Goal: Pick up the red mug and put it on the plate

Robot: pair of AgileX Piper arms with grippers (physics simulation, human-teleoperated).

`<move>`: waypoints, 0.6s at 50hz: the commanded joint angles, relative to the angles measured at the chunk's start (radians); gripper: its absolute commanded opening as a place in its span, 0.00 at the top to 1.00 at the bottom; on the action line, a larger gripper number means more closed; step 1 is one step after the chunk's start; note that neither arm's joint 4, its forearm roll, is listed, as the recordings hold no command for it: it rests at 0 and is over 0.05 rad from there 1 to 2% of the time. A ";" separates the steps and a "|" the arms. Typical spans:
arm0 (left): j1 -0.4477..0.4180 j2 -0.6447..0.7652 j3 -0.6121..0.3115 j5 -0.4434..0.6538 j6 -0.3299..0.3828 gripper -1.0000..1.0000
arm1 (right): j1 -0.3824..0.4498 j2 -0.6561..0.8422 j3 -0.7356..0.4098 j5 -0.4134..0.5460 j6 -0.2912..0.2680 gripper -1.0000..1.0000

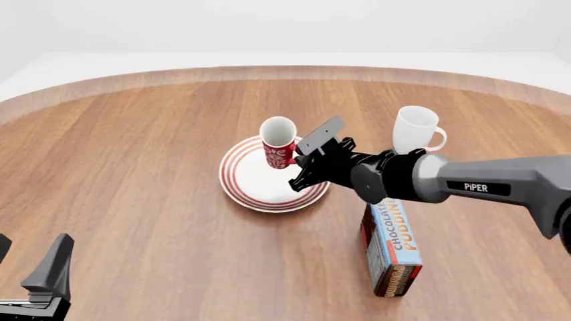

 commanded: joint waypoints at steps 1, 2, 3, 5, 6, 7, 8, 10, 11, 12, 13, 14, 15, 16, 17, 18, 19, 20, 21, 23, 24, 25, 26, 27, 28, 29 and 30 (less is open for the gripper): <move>0.000 0.000 0.000 0.000 0.000 0.00 | -0.010 0.043 -0.042 -0.007 0.010 1.00; 0.000 0.000 0.000 0.000 0.000 0.00 | -0.010 0.051 -0.047 -0.007 0.012 1.00; 0.000 0.000 0.000 0.000 0.000 0.00 | -0.010 0.051 -0.047 -0.007 0.012 1.00; 0.000 0.000 0.000 0.000 0.000 0.00 | -0.012 0.065 -0.059 -0.009 0.012 1.00; 0.000 0.000 0.000 0.000 0.000 0.00 | -0.013 0.069 -0.062 -0.009 0.011 1.00; 0.000 0.000 0.000 0.000 0.000 0.00 | -0.013 0.071 -0.063 -0.010 0.011 1.00; 0.000 0.000 0.000 0.000 0.000 0.00 | -0.013 0.074 -0.065 -0.011 0.008 1.00; 0.000 0.000 0.000 0.000 0.000 0.00 | -0.013 0.078 -0.066 -0.013 0.005 1.00; 0.000 0.000 0.000 0.000 0.000 0.00 | -0.012 0.081 -0.067 -0.014 0.005 1.00; 0.000 0.000 0.000 0.000 0.000 0.00 | -0.012 0.084 -0.069 -0.014 0.005 1.00; 0.000 0.000 0.000 0.000 0.000 0.00 | -0.013 0.087 -0.071 -0.015 0.005 1.00; 0.000 0.000 0.000 0.000 0.000 0.00 | -0.013 0.089 -0.072 -0.015 0.004 1.00; 0.000 0.000 0.000 0.000 0.000 0.00 | -0.012 0.090 -0.073 -0.016 0.005 1.00; 0.000 0.000 0.000 0.000 0.000 0.00 | -0.012 0.092 -0.074 -0.016 0.006 1.00; 0.000 0.000 0.000 0.000 0.000 0.00 | -0.012 0.094 -0.075 -0.016 0.007 1.00; 0.000 0.000 0.000 0.000 0.000 0.00 | -0.012 0.096 -0.076 -0.016 0.007 1.00; 0.000 0.000 0.000 0.000 0.000 0.00 | -0.012 0.099 -0.079 -0.015 0.010 1.00; 0.000 0.000 0.000 0.000 0.000 0.00 | -0.016 0.103 -0.084 -0.014 0.013 1.00; 0.000 0.000 0.000 0.000 0.000 0.00 | -0.016 0.103 -0.084 -0.014 0.013 1.00; 0.000 0.000 0.000 0.000 0.000 0.00 | -0.014 0.110 -0.088 -0.015 0.011 1.00; 0.000 0.000 0.000 0.000 0.000 0.00 | -0.015 0.113 -0.091 -0.013 0.012 1.00; 0.000 0.000 0.000 0.000 0.000 0.00 | -0.015 0.115 -0.095 -0.011 0.013 1.00; 0.000 0.000 0.000 0.000 0.000 0.00 | -0.016 0.119 -0.099 -0.011 0.013 1.00; 0.000 0.000 0.000 0.000 0.000 0.00 | -0.017 0.122 -0.102 -0.011 0.011 1.00; 0.000 0.000 0.000 0.000 0.000 0.00 | -0.019 0.130 -0.108 -0.012 0.011 1.00; 0.000 0.000 0.000 0.000 0.000 0.00 | -0.019 0.130 -0.108 -0.012 0.011 1.00; 0.000 0.000 0.000 0.000 0.000 0.00 | -0.020 0.134 -0.113 -0.011 0.013 1.00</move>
